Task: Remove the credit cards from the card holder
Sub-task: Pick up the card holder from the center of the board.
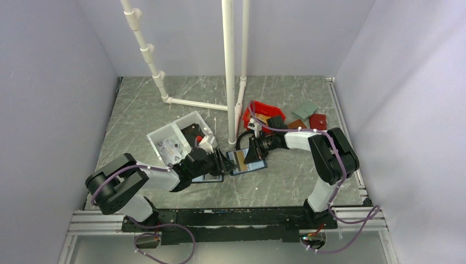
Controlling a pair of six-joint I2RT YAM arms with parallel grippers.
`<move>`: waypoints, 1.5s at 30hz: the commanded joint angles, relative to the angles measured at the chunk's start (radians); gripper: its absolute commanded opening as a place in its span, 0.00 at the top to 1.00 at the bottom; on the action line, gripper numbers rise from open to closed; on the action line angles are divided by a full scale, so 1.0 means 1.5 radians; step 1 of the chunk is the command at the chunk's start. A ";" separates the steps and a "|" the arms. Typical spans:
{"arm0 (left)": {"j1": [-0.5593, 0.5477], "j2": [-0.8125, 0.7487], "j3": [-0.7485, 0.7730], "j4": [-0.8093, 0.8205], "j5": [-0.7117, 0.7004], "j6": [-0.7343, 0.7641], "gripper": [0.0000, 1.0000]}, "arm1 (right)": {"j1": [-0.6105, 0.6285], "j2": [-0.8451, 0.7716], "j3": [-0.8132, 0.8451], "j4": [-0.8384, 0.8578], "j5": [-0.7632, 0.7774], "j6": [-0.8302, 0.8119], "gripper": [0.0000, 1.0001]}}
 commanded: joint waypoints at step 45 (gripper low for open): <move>0.002 0.070 0.045 0.073 0.019 -0.023 0.60 | -0.002 0.024 0.022 -0.007 0.018 -0.004 0.78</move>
